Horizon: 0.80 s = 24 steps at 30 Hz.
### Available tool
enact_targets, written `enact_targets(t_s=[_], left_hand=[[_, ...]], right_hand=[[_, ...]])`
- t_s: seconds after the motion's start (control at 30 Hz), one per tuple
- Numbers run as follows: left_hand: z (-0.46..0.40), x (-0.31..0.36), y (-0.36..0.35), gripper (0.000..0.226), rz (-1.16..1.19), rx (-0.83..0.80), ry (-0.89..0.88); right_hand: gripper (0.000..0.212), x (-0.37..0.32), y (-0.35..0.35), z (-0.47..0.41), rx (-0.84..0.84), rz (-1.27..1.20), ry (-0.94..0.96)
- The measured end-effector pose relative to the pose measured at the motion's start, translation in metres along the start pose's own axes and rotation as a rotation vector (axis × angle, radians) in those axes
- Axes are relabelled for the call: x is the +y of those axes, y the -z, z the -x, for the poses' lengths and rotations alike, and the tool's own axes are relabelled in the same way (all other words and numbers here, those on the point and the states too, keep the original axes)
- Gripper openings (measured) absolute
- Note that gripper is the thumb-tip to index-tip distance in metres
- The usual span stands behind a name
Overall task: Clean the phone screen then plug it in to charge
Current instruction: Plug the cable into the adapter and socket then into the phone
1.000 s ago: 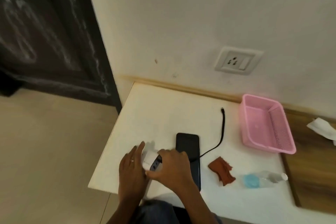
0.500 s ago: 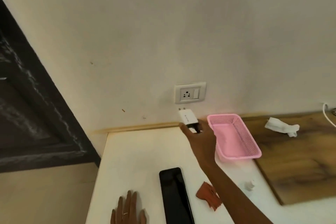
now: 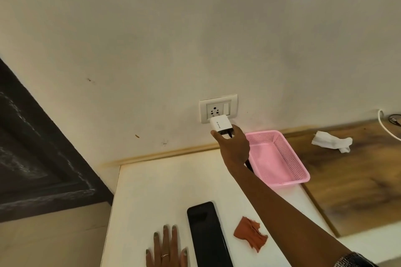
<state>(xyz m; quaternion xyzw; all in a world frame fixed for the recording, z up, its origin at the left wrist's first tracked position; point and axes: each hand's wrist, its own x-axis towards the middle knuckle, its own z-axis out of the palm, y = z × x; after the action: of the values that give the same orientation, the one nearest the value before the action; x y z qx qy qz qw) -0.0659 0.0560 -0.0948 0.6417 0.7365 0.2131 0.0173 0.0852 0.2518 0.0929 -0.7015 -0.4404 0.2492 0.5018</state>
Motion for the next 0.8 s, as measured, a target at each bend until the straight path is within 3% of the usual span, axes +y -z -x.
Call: enact_targets(t_s=[0.5,0.8], left_hand=[[-0.003,0.002,-0.003,0.06,-0.013,0.134,-0.019],[-0.003,-0.001,-0.004,0.061,-0.014,0.112,-0.019]], right_hand=[[0.04,0.004,-0.013,-0.012,-0.032,0.07,-0.013],[0.045,0.004,-0.016,-0.013,0.005,0.051,0.0]])
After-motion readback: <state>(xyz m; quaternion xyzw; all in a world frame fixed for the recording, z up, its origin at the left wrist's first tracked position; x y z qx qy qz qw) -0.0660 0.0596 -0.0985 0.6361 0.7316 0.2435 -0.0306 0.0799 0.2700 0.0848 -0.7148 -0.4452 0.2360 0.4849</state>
